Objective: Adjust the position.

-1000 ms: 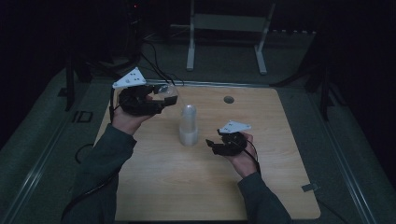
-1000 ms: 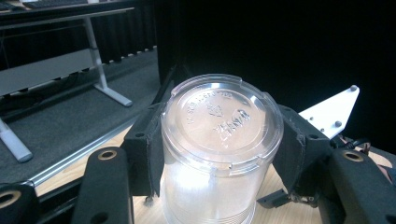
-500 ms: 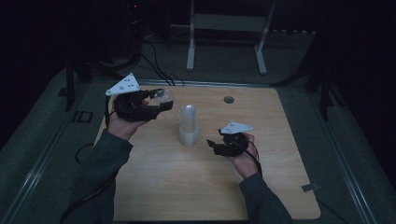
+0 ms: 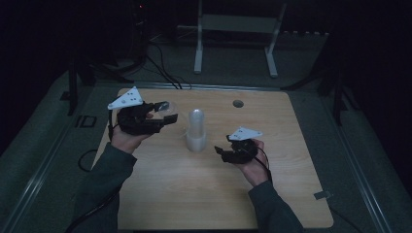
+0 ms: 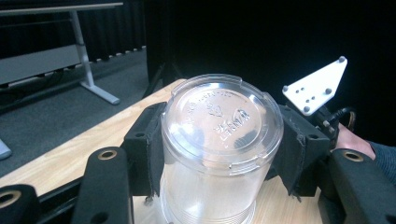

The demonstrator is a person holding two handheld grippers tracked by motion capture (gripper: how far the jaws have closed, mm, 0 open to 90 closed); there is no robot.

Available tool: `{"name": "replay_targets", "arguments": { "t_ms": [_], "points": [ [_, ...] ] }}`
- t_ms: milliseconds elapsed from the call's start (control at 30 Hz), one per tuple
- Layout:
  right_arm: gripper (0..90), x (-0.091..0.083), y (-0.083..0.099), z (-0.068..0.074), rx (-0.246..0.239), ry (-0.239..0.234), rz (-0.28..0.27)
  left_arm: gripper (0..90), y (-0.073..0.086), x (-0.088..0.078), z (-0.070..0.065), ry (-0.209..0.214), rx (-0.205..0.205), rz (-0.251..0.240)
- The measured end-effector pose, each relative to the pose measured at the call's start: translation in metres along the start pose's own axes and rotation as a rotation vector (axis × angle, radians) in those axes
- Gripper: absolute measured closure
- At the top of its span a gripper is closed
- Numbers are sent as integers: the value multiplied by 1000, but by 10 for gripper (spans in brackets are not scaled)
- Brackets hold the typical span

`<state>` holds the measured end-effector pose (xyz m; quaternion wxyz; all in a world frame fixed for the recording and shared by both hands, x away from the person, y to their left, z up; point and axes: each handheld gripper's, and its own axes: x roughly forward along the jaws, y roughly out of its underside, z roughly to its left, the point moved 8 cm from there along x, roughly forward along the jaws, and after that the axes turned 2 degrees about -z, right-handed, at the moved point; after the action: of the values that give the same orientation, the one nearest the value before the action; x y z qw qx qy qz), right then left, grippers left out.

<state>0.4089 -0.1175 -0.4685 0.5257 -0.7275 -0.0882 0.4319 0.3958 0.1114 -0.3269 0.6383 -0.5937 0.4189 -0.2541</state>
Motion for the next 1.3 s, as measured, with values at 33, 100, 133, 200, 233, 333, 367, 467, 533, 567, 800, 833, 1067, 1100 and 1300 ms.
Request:
{"name": "replay_targets", "arguments": {
  "t_ms": [33,100,133,200,233,333,367,467,533,567,800,833,1067,1100,1300],
  "points": [
    [362,1,0,1,-3,-5,1,414,5,0,0,4,-5,2],
    [362,1,1,2,-4,-7,2,414,9,0,0,9,-9,1],
    [362,2,1,3,-6,-8,2,414,11,1,0,12,-15,-1],
    [362,2,1,3,-8,-10,3,414,13,1,-1,16,-17,1],
    [362,3,1,4,-7,-12,3,415,18,2,0,22,-22,0],
    [361,3,1,4,-7,-13,4,415,24,4,0,26,-32,4],
    [362,3,1,4,-6,-13,5,415,26,5,0,28,-35,3],
    [362,3,2,4,-7,-13,7,415,31,7,0,27,-38,9],
    [362,3,2,4,-8,-14,6,415,34,7,0,30,-40,7],
    [362,3,1,4,-8,-14,4,415,35,7,0,32,-43,3],
    [362,3,0,6,-10,-20,-2,415,48,5,0,33,-62,4],
    [362,3,0,6,-11,-21,-2,415,49,5,1,35,-65,4],
    [362,5,-1,8,-14,-28,-3,415,63,4,2,42,-88,-1],
    [362,5,-1,9,-13,-30,-4,415,65,4,1,43,-90,-1],
    [362,5,-4,12,-14,-42,-15,415,73,5,0,50,-97,-1]
  ]
}}
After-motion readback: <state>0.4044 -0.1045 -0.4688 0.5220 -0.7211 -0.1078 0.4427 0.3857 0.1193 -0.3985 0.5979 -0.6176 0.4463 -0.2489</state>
